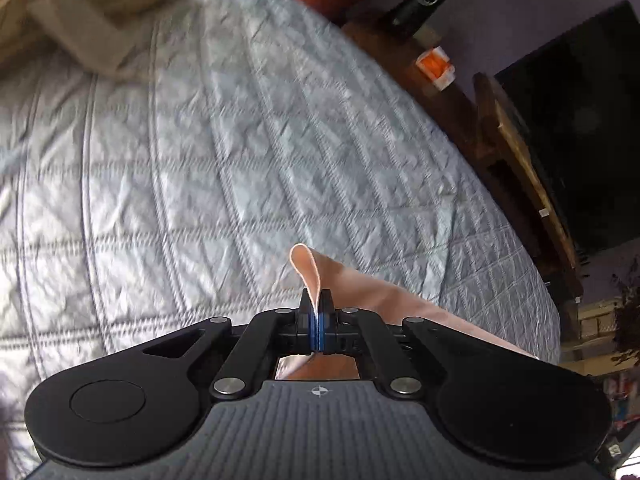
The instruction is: Fold clothes
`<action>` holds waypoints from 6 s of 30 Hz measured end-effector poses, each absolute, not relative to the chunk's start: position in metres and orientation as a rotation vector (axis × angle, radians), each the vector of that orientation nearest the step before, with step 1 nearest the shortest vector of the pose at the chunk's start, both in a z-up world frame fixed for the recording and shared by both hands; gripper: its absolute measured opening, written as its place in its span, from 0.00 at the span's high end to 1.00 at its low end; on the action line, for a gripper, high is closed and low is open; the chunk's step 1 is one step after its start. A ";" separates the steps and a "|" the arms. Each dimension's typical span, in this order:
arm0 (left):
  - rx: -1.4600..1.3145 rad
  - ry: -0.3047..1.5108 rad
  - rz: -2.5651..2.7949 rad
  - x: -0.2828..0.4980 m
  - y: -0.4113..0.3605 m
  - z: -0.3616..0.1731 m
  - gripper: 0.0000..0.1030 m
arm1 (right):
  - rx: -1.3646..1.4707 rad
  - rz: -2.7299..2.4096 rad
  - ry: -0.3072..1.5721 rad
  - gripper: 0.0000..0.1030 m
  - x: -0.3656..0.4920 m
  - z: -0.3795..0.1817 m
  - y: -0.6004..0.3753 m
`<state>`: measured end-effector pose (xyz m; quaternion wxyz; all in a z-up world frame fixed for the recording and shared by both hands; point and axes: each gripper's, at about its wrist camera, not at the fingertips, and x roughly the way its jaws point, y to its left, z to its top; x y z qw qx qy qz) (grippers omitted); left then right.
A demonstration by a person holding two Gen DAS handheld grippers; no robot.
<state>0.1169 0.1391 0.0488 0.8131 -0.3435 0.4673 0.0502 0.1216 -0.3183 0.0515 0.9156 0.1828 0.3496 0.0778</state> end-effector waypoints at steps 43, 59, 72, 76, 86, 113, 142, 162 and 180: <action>-0.733 1.009 0.197 0.124 0.153 0.037 0.99 | 0.288 0.156 0.801 0.94 0.142 0.036 -0.318; -0.726 0.867 0.123 0.104 0.157 0.073 0.99 | 0.340 0.184 0.671 0.95 0.092 0.059 -0.332; -0.658 0.845 0.054 0.092 0.141 0.085 0.99 | 0.282 0.191 0.787 0.50 0.085 0.057 -0.325; -0.658 0.877 0.102 0.095 0.144 0.079 0.98 | 0.277 0.162 0.847 0.43 0.120 0.051 -0.317; -0.443 0.863 0.151 0.086 0.148 0.085 0.50 | -0.072 0.291 0.810 0.40 0.052 0.047 -0.268; 0.903 0.701 -0.344 -0.103 -0.022 0.011 0.21 | -1.132 0.456 0.641 0.31 -0.061 -0.013 -0.231; 0.880 0.886 -0.792 -0.067 0.022 0.024 0.41 | -0.899 0.488 0.767 0.43 -0.043 -0.001 -0.247; 0.562 1.083 -0.867 -0.042 0.041 0.027 1.00 | -0.687 0.522 0.879 0.96 -0.035 0.005 -0.259; 0.544 1.052 -0.788 -0.063 0.054 0.052 1.00 | -0.526 0.500 0.822 0.97 -0.061 0.032 -0.263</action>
